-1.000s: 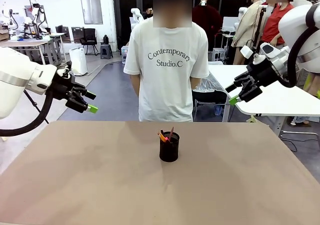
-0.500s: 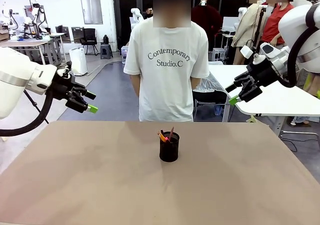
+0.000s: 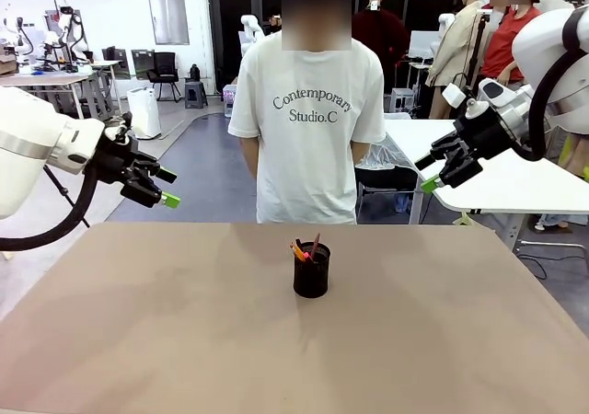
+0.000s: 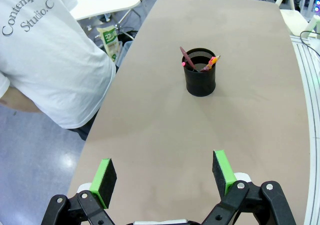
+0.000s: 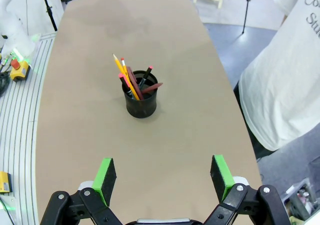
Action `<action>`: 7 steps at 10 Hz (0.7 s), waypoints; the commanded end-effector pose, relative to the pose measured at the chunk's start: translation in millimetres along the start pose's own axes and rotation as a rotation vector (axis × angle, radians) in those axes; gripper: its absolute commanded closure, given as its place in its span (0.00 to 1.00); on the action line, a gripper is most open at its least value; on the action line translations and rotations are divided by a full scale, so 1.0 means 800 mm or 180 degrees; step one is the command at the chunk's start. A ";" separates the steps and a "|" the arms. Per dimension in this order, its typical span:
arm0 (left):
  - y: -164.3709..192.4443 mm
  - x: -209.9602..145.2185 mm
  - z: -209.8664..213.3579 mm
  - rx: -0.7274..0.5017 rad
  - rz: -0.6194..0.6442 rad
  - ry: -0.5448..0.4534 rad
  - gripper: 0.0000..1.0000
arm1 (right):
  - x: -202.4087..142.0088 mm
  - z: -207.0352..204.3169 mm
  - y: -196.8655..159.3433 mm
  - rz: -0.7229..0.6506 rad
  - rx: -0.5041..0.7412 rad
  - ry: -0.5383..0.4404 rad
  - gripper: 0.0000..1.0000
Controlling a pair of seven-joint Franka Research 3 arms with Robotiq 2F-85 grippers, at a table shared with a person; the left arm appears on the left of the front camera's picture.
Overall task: Place the pens into the pen holder.
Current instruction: Pick up a writing instrument from the table and place it into the Pen holder.
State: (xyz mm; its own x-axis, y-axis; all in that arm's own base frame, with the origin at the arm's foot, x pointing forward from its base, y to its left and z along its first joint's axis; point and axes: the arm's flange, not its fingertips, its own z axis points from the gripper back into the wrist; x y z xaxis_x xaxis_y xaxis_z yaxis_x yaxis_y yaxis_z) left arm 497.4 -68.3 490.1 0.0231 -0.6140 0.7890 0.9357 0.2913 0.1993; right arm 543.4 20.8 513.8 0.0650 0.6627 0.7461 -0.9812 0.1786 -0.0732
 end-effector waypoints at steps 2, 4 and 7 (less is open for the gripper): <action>0.001 0.000 0.005 -0.0032 0.0001 -0.0016 0.00 | 0.000 0.000 0.000 0.0002 -0.0004 0.0000 0.00; 0.001 0.000 0.005 -0.0032 0.0001 -0.0016 0.00 | 0.000 0.000 0.000 0.0002 -0.0004 0.0000 0.00; 0.001 0.000 0.005 -0.0032 0.0001 -0.0016 0.00 | 0.000 0.000 0.000 0.0002 -0.0004 0.0000 0.00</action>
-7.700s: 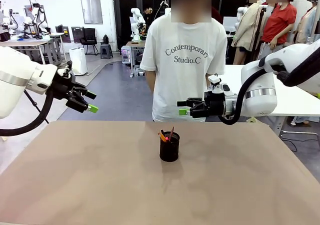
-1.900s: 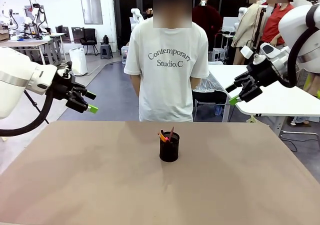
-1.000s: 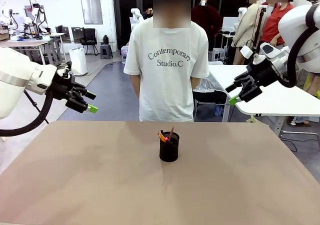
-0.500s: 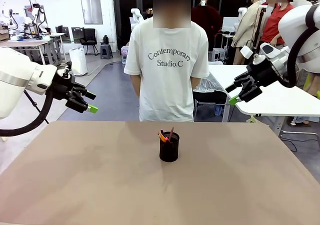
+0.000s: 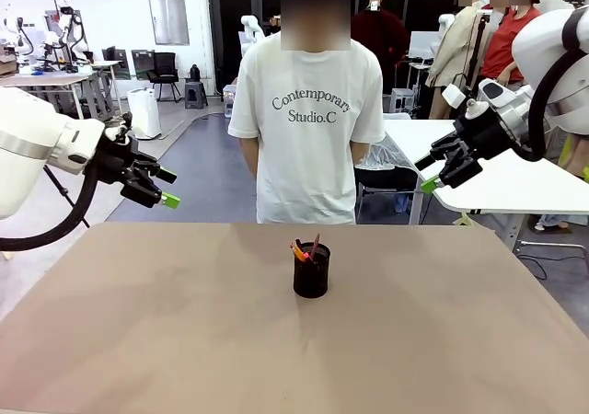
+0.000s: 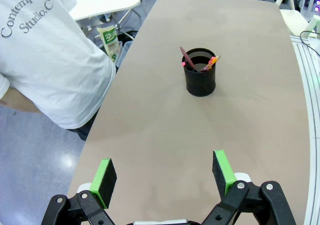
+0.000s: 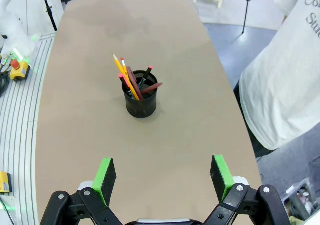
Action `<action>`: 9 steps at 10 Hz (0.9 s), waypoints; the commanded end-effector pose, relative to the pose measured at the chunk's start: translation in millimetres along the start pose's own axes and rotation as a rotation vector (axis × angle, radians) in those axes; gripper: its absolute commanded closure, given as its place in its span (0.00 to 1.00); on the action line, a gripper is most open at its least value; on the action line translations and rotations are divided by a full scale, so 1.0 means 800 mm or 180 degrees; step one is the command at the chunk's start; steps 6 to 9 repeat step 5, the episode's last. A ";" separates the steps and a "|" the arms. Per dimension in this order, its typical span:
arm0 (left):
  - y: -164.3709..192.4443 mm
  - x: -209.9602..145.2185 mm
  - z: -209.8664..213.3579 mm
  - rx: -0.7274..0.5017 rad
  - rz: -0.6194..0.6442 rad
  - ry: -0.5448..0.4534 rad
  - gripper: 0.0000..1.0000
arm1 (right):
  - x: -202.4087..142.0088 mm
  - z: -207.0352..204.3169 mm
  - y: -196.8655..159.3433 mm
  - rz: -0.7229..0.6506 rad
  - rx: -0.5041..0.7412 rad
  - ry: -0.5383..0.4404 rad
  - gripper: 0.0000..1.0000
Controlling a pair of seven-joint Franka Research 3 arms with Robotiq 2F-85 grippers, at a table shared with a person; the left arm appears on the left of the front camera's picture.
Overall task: Place the pens into the pen holder.
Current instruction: Pick up a writing instrument from the table and place it into the Pen holder.
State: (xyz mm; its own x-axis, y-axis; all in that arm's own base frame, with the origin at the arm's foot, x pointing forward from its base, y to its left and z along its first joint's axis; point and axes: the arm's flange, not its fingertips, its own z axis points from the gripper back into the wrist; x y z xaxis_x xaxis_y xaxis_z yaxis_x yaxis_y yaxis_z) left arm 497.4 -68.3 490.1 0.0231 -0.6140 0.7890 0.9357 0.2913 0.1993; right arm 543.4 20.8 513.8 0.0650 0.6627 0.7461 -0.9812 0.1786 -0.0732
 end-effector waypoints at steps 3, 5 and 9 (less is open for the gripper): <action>0.001 0.000 0.005 -0.0032 0.0001 -0.0016 0.00 | 0.000 0.000 0.000 0.0002 -0.0004 0.0000 0.00; 0.001 0.000 0.005 -0.0032 0.0001 -0.0016 0.00 | 0.000 0.000 0.000 0.0002 -0.0004 0.0000 0.00; 0.001 0.000 0.005 -0.0032 0.0001 -0.0016 0.00 | 0.000 0.000 0.000 0.0002 -0.0004 0.0000 0.00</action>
